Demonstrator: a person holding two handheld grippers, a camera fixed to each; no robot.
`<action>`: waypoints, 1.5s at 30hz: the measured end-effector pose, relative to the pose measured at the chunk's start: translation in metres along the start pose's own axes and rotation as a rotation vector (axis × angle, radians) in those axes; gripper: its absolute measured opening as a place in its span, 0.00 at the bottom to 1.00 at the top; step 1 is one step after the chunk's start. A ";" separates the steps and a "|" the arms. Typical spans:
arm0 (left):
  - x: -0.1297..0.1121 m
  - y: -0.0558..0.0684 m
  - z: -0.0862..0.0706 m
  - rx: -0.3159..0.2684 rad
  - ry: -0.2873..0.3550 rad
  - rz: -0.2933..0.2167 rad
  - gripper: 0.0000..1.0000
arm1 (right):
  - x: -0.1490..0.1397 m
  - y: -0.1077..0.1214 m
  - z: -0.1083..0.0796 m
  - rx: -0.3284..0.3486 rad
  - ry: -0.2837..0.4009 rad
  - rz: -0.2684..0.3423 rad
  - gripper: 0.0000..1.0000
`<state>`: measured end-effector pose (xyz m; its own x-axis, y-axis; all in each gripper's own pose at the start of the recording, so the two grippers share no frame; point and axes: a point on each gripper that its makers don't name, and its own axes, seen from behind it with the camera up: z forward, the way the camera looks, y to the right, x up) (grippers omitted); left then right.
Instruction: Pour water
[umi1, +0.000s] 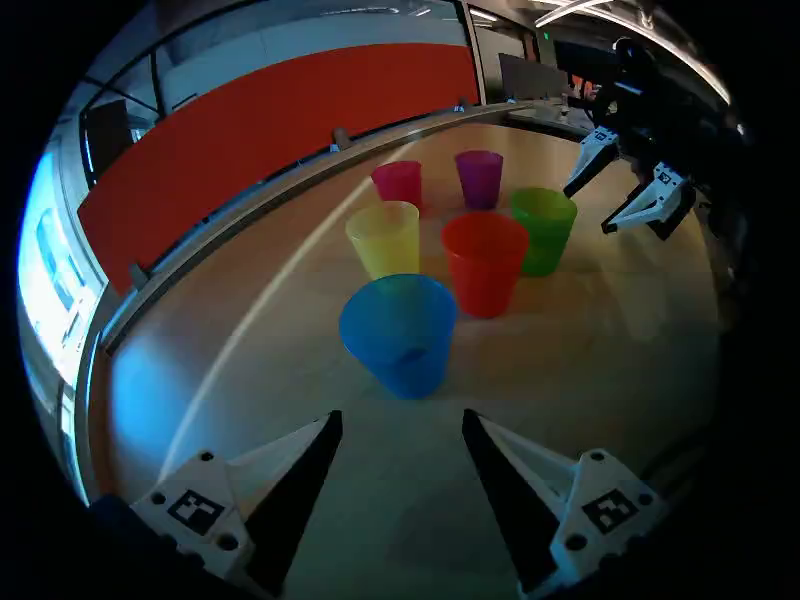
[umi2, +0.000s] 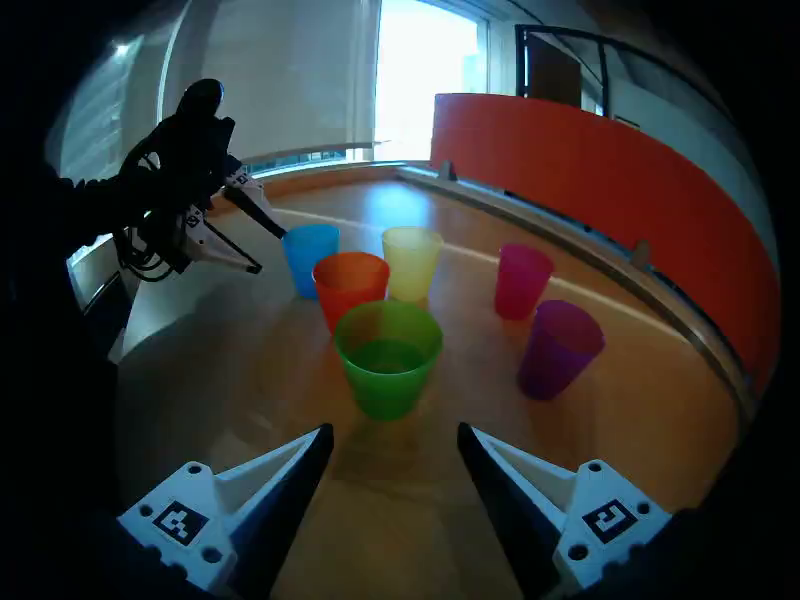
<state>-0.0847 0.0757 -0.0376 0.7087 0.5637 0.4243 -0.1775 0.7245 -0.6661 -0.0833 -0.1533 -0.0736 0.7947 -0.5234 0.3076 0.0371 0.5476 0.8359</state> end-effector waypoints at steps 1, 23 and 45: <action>-0.001 0.000 -0.001 0.001 0.000 -0.002 0.89 | -0.001 0.000 -0.002 -0.003 0.000 -0.001 0.96; 0.007 -0.018 -0.017 0.066 0.045 -0.097 0.89 | 0.008 0.013 -0.021 -0.098 0.025 0.041 0.96; 0.033 -0.048 -0.047 0.209 0.202 -0.224 0.89 | 0.034 0.038 -0.048 -0.258 0.125 0.135 0.96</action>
<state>-0.0205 0.0407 -0.0203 0.8628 0.3074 0.4013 -0.1239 0.8983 -0.4217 -0.0258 -0.1186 -0.0534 0.8706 -0.3594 0.3361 0.0661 0.7623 0.6439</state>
